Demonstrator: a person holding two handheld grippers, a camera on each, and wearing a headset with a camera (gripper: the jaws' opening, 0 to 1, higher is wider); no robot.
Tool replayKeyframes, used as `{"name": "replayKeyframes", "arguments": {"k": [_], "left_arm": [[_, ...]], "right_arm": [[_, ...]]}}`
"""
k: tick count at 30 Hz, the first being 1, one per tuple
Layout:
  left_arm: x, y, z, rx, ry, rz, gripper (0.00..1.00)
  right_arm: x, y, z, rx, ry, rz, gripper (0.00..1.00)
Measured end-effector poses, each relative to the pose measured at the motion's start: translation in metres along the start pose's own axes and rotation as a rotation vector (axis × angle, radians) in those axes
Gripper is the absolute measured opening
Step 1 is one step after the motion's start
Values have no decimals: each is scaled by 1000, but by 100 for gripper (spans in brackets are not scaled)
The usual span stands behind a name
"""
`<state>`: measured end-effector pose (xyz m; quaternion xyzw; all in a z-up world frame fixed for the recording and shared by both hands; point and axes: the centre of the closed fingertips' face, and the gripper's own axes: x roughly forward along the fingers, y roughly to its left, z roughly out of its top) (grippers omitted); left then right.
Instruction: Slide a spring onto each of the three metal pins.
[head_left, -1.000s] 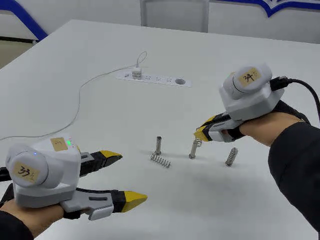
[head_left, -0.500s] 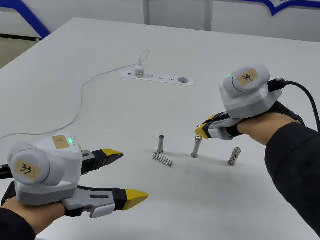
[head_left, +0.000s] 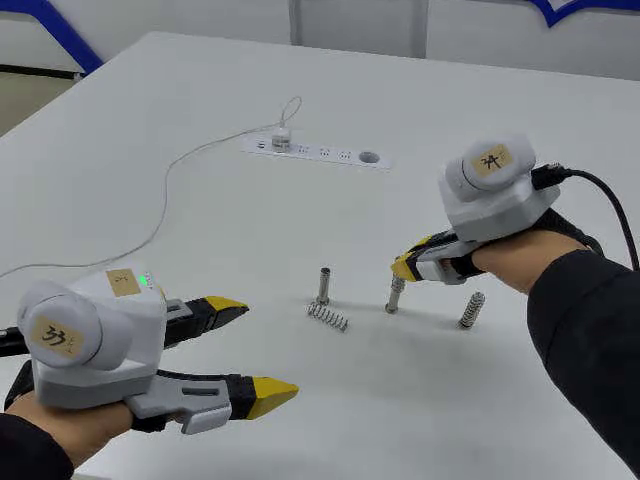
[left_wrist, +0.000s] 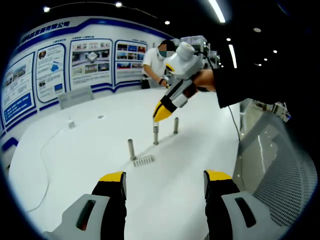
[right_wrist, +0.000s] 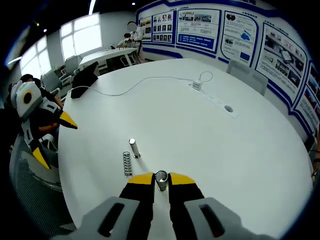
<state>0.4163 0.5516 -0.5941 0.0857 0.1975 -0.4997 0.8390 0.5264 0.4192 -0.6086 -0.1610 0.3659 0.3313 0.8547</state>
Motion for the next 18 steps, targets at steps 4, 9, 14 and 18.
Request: {"name": "replayKeyframes", "arguments": {"k": [4, 9, 14, 18], "left_arm": [[0, 1, 0, -1, 0, 1, 64], [0, 0, -1, -2, 2, 0, 64], [0, 1, -1, -4, 1, 3, 64], [0, 1, -1, -4, 2, 3, 64]], "right_arm": [[5, 0, -6, 12, 11, 1, 12], [10, -1, -13, 27, 28, 6, 12], [16, -2, -18, 40, 36, 6, 12], [18, 0, -21, 42, 47, 7, 12]]}}
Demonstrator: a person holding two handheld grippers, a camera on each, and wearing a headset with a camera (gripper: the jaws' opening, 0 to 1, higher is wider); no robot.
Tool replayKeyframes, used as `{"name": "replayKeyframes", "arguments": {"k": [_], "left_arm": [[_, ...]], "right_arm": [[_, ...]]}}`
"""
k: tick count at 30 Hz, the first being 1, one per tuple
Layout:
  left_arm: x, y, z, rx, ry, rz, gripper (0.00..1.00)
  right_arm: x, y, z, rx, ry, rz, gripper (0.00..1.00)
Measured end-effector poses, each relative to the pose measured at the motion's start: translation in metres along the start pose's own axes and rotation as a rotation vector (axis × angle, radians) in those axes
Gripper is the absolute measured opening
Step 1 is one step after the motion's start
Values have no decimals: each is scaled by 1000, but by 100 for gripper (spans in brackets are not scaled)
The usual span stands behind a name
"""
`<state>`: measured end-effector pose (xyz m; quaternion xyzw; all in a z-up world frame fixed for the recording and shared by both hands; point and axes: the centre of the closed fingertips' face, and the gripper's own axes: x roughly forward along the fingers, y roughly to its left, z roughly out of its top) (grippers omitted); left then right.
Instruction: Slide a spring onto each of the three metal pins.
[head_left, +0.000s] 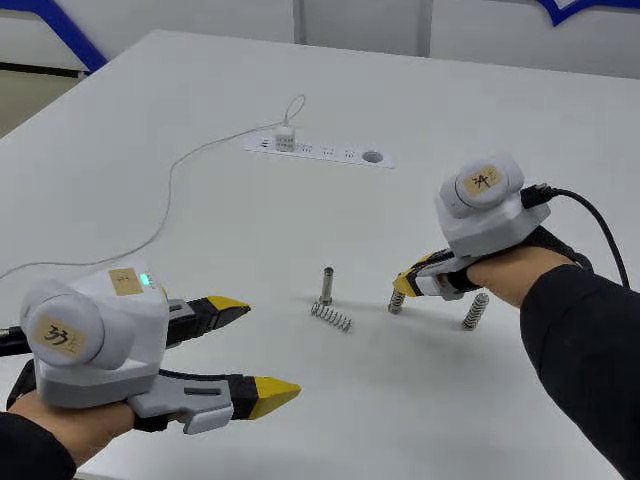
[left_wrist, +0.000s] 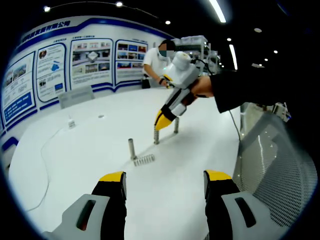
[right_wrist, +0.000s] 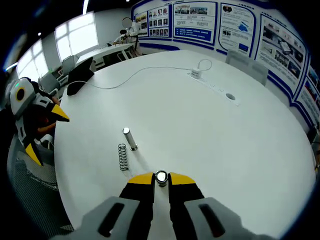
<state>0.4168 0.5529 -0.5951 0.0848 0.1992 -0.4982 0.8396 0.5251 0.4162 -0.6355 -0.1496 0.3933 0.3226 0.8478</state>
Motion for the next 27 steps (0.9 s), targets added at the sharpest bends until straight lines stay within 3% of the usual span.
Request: {"name": "replayKeyframes", "arguments": {"k": [27], "left_arm": [[0, 0, 1, 4, -1, -2, 64]], "right_arm": [[2, 3, -22, -4, 42, 7, 12]]}}
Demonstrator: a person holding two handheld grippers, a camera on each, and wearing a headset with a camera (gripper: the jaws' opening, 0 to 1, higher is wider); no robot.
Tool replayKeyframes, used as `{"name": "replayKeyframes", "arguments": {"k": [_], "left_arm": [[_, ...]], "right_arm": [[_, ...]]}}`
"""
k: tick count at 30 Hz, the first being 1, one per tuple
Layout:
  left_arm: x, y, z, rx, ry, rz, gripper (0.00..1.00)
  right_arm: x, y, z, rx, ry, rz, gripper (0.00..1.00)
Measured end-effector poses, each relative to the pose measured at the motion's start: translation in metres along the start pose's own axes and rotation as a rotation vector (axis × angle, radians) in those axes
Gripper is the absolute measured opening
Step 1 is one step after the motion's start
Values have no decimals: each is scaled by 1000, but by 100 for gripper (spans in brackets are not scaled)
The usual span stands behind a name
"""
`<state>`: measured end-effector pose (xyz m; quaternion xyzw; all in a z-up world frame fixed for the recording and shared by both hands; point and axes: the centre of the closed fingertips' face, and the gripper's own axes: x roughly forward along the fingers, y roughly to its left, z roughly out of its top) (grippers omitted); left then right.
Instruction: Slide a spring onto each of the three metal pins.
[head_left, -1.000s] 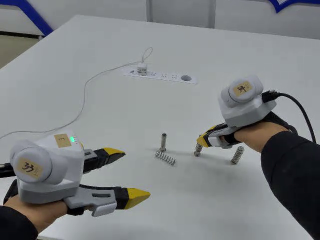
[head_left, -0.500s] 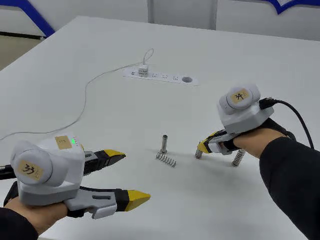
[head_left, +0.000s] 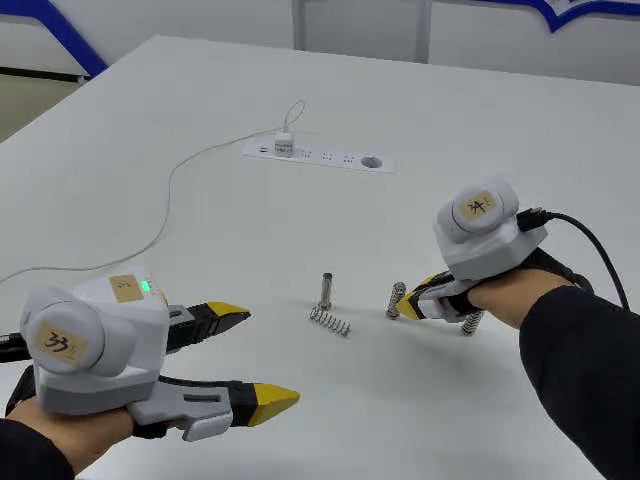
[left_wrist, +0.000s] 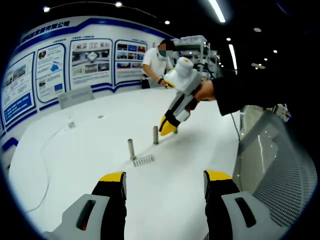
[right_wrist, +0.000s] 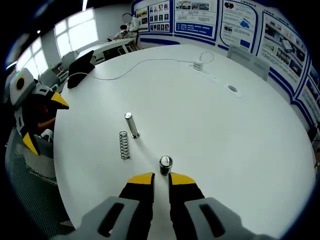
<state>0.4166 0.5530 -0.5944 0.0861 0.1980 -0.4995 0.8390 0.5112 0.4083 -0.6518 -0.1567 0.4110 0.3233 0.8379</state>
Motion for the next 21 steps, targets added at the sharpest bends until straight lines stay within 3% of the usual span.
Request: {"name": "replayKeyframes", "arguments": {"k": [9, 16, 21], "left_arm": [[0, 0, 0, 1, -3, -1, 64], [0, 0, 0, 2, -4, -2, 64], [0, 1, 0, 2, -5, 1, 64]], "right_arm": [[0, 21, -3, -23, 2, 25, 12], [4, 47, 6, -71, -9, 64, 12], [8, 56, 15, -97, -18, 81, 12]]}}
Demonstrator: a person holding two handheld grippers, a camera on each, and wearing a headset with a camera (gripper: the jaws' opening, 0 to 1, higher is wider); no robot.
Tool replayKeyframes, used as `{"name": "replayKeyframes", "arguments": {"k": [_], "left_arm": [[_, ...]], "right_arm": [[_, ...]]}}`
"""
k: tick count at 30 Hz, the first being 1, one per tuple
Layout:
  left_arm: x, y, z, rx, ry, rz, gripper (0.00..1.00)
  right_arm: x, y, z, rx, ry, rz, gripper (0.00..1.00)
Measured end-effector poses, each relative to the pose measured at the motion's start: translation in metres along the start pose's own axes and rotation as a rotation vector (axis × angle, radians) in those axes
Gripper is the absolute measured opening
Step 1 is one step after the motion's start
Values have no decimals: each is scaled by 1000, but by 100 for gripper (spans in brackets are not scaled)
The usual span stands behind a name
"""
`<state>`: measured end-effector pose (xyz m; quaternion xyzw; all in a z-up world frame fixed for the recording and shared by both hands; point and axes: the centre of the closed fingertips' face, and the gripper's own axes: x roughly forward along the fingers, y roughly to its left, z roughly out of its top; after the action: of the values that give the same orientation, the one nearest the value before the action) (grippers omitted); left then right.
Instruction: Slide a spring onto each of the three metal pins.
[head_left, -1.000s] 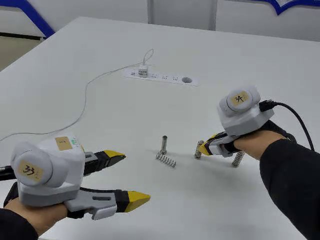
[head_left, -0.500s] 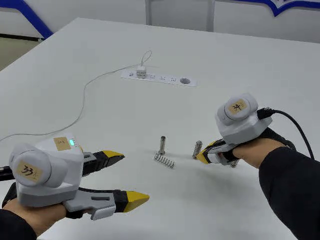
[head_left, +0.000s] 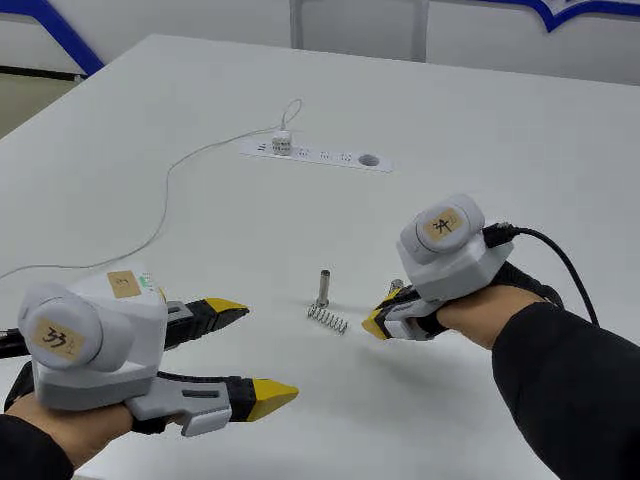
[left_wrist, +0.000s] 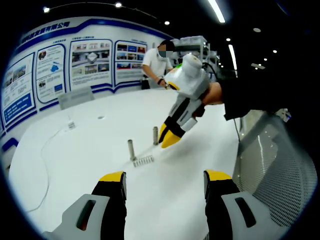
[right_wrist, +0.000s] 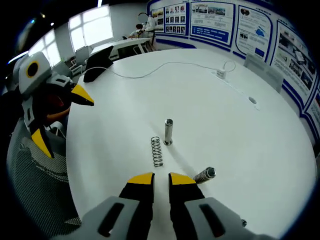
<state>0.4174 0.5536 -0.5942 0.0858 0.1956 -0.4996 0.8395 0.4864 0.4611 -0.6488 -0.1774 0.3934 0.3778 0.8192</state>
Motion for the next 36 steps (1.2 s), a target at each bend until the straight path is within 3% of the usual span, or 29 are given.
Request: {"name": "replayKeyframes", "arguments": {"k": [10, 20, 36], "left_arm": [[0, 1, -1, -5, 0, 3, 64], [0, 3, -3, -8, 1, 5, 64], [-1, 3, -3, -9, 7, 8, 64]], "right_arm": [[11, 2, 12, -38, 2, 19, 13], [28, 5, 3, -56, 47, 38, 14], [42, 5, -3, -58, 78, 58, 14]]}}
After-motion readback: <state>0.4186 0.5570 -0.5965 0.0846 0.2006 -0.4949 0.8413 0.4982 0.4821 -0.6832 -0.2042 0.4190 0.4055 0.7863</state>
